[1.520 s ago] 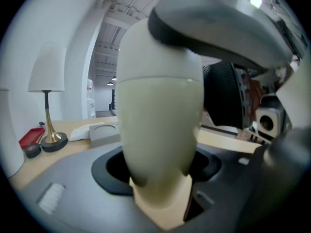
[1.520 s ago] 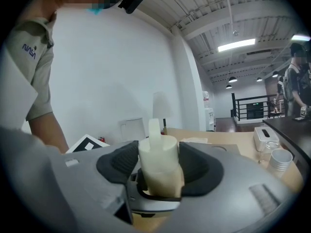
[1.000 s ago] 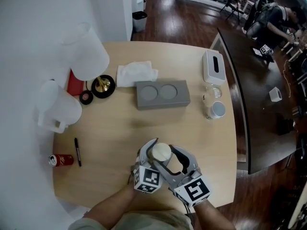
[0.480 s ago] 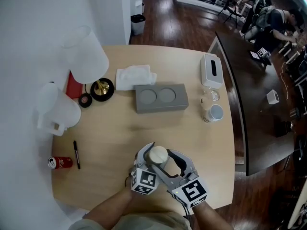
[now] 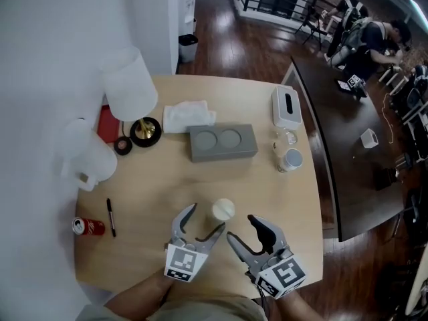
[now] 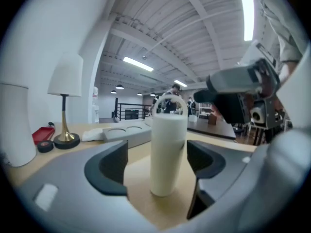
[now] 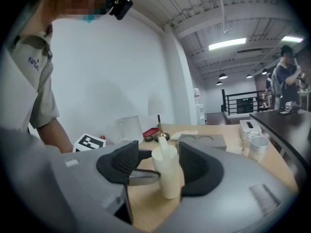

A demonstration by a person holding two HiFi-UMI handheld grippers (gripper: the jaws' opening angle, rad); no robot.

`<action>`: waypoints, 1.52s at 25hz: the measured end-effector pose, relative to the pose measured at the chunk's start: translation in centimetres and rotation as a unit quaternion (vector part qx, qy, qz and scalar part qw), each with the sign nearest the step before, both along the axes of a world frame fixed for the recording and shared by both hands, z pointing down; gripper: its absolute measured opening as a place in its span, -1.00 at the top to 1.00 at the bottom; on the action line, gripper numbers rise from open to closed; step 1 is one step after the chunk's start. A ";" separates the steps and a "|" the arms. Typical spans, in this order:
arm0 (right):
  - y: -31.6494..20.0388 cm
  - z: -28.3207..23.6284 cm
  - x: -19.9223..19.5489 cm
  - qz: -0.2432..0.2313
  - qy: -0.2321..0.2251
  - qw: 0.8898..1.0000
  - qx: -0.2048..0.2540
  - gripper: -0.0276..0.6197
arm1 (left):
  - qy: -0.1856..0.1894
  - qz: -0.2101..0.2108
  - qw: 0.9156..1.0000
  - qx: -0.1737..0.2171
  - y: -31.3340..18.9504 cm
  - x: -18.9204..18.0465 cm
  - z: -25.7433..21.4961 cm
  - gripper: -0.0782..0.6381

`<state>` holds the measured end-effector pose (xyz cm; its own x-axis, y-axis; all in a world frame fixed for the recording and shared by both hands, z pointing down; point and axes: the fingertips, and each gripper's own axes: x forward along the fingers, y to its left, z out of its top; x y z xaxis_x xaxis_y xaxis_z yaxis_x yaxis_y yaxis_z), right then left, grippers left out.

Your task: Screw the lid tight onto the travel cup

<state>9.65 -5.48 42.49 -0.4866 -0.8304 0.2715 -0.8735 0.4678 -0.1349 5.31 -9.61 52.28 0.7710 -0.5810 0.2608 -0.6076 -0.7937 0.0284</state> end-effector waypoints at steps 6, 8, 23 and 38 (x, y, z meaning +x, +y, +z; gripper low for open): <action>2.7 -4.0 2.0 0.112 0.004 0.993 0.046 0.43 | 0.048 -0.070 0.996 0.008 1.5 -7.2 -6.1 0.24; 3.7 -5.4 2.2 0.143 0.002 0.988 0.066 0.64 | 0.063 -0.082 0.994 0.019 2.0 -8.7 -8.4 0.40; 16.0 -10.7 4.3 0.136 0.027 0.977 0.161 0.91 | 0.067 -0.184 0.974 0.116 16.5 -9.1 -19.2 0.77; 28.6 -11.0 4.8 0.152 0.005 0.977 0.150 0.91 | 0.053 -0.219 0.969 0.100 29.1 -10.1 -18.6 0.77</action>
